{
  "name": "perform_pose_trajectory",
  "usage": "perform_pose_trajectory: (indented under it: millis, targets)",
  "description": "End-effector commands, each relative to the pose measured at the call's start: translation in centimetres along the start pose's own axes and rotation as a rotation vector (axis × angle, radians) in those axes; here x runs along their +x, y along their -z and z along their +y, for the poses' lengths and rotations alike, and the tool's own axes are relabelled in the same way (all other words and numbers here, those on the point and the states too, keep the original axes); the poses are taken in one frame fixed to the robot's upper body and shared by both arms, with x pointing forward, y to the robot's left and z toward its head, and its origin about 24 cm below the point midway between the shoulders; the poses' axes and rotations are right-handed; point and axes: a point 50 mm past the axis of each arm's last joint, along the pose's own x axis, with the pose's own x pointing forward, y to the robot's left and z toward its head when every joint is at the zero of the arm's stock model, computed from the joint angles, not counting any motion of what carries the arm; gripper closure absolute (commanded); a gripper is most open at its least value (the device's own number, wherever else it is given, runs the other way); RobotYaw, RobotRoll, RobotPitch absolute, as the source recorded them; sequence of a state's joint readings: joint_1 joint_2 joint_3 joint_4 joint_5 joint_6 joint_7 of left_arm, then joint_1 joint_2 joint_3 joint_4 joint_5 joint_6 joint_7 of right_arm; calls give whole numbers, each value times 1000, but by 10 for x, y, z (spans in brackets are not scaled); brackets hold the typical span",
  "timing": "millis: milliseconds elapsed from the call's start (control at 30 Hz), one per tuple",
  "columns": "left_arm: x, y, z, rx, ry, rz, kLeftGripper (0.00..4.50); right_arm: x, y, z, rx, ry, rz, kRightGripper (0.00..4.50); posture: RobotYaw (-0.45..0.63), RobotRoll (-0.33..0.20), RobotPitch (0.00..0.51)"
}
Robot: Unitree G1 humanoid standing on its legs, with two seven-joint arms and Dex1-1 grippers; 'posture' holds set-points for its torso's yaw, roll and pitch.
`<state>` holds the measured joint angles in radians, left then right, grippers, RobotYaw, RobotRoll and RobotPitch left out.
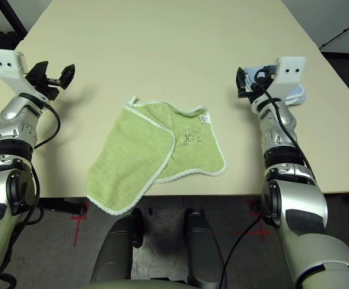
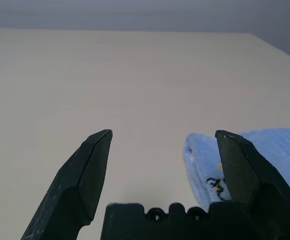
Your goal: Fold the towel and set it aside.
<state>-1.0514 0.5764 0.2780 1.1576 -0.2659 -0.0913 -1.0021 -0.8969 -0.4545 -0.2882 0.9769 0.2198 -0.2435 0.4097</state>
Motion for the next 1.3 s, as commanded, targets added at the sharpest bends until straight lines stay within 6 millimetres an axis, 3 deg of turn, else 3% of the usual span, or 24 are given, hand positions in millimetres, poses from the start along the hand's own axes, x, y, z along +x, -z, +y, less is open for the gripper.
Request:
perform_pose_trajectory:
  millis: [33, 200, 433, 733, 1033, 1300]
  targets:
    - [3, -13, -9, 11, 260, 87, 0, -3, -3, -5, -20, -26, 5, 22, -79, 0, 210]
    - [-4, -12, -16, 177, 462, 266, 0, -2, -4, -1, -61, -94, 26, 22, -79, 0, 204]
    - [-7, -11, -24, 199, 604, 262, 0, 12, -20, 11, -149, -255, 77, 22, -70, 0, 197]
    - [-10, -8, -26, 225, 625, 199, 0, 20, -30, 36, -174, -622, 207, 22, -63, 0, 199]
    - [-12, -7, -31, 238, 662, 191, 0, 14, -39, 53, -439, -1060, 363, 22, -30, 0, 200]
    - [-13, -7, -35, 242, 692, 203, 0, 18, -32, 67, -631, -1135, 409, 22, -18, 0, 207]
